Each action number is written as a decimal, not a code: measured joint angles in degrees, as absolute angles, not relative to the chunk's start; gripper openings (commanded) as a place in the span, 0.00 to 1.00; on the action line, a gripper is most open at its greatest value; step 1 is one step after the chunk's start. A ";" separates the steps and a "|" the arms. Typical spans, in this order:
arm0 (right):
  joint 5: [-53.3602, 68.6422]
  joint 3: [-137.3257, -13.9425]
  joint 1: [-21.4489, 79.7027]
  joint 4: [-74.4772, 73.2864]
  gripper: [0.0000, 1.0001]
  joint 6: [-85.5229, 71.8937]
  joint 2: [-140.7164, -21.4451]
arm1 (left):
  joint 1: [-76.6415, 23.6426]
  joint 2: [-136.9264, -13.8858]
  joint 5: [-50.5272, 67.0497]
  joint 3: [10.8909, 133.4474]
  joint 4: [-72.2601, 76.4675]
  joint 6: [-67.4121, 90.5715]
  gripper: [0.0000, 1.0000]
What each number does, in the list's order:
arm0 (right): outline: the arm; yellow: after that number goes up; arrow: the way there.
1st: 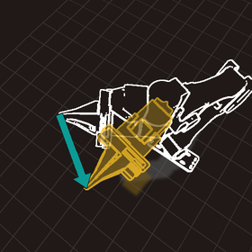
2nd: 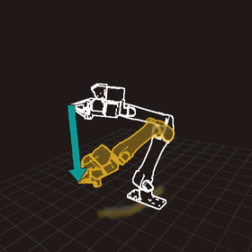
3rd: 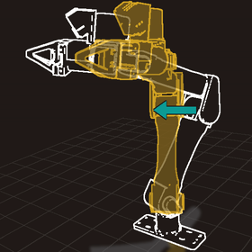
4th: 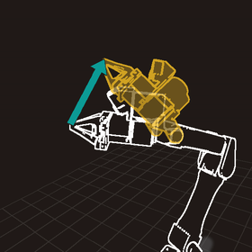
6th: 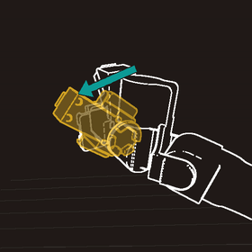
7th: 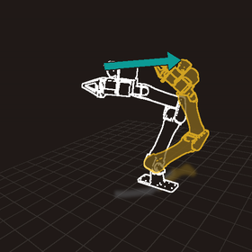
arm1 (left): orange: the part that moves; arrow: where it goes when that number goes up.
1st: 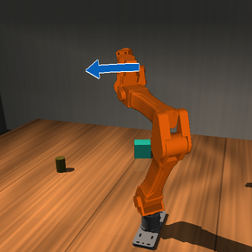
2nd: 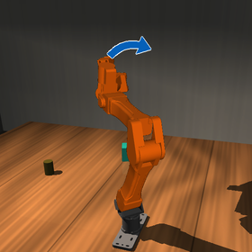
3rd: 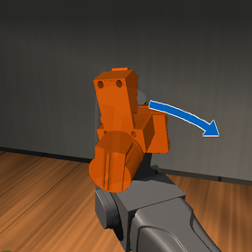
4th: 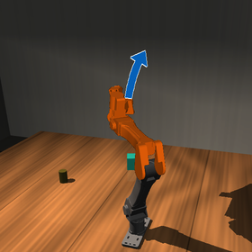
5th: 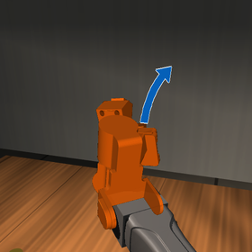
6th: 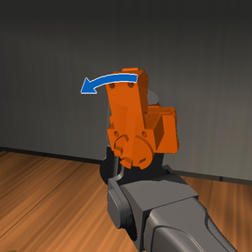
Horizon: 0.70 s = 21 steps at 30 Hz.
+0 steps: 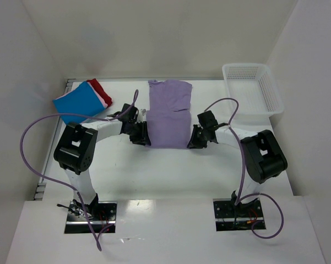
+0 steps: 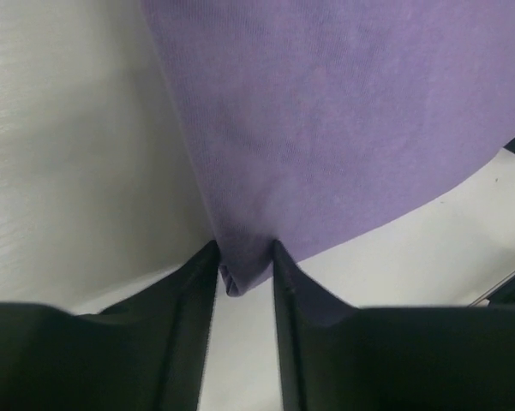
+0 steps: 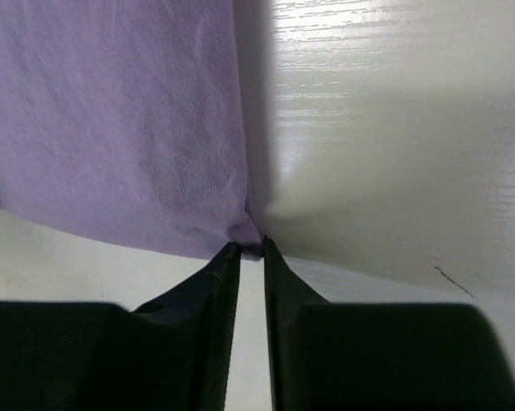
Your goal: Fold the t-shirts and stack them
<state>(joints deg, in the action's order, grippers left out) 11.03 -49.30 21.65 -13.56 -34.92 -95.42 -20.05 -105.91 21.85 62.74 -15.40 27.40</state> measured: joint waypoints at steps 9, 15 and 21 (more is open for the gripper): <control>11.27 -49.87 21.67 -12.88 0.00 -35.07 -96.20 | -20.05 -106.69 21.98 62.74 -15.35 27.33 0.04; 11.35 -49.89 21.67 -13.04 0.00 -35.09 -96.23 | -20.34 -106.67 21.91 62.74 -15.40 27.31 0.00; 11.03 -48.84 21.69 -13.58 0.00 -36.01 -92.84 | -21.71 -106.24 21.61 62.59 -16.01 27.31 0.00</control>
